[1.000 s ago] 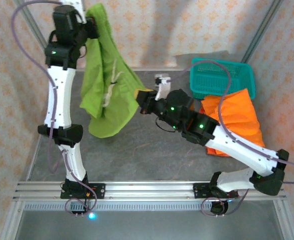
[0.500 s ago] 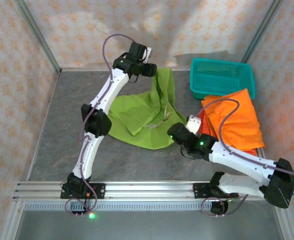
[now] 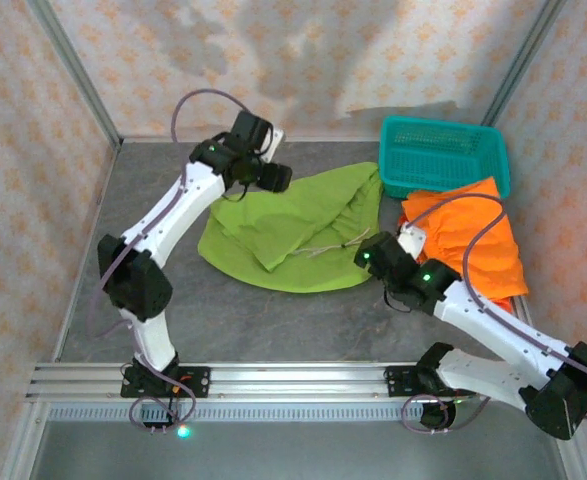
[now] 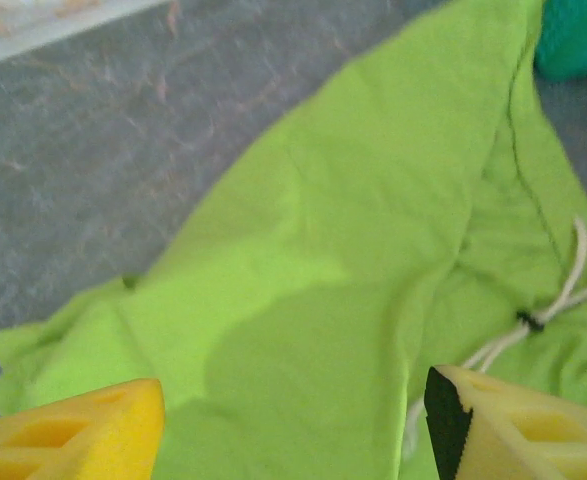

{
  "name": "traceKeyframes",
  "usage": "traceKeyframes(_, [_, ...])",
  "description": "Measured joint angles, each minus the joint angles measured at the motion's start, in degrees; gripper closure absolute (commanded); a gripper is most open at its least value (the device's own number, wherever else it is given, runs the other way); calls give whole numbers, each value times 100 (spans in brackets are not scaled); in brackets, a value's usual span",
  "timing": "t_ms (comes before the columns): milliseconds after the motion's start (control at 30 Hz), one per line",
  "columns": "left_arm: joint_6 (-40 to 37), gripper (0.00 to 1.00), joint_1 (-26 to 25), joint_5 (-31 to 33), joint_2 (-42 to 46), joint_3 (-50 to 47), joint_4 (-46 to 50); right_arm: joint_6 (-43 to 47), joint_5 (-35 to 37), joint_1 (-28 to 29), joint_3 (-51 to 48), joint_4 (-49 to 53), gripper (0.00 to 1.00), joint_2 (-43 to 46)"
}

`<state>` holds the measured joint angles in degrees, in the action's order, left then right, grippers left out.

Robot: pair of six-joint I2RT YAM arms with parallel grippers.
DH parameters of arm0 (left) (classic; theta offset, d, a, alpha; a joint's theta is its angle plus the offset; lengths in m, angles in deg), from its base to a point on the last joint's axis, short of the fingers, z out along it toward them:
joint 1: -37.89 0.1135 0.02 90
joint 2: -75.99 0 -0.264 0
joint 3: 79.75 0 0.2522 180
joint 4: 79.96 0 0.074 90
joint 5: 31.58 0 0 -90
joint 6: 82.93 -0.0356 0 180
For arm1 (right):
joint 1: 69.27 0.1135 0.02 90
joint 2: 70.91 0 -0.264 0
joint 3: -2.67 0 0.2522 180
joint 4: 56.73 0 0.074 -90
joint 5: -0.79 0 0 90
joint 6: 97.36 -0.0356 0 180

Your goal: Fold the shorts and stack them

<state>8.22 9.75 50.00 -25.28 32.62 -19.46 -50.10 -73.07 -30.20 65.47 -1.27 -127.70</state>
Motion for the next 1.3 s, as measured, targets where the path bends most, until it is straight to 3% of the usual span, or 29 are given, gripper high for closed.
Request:
traceKeyframes(300, [59, 44, -831, 317, 66, -1818, -37, 1025, -1045, -901, 960, -173, 0, -721])
traceKeyframes(667, [219, 56, -896, 490, -662, -2116, -455, 1239, -1775, -988, 1080, -404, 0, -1349])
traceKeyframes(933, [348, 99, -896, 879, -1025, -2168, -636, 1067, -2144, -988, 651, -824, 0, -1366])
traceKeyframes(1300, [155, 100, -785, 1613, -595, -1600, -483, 841, -3071, -988, 533, -1563, 2, -2575])
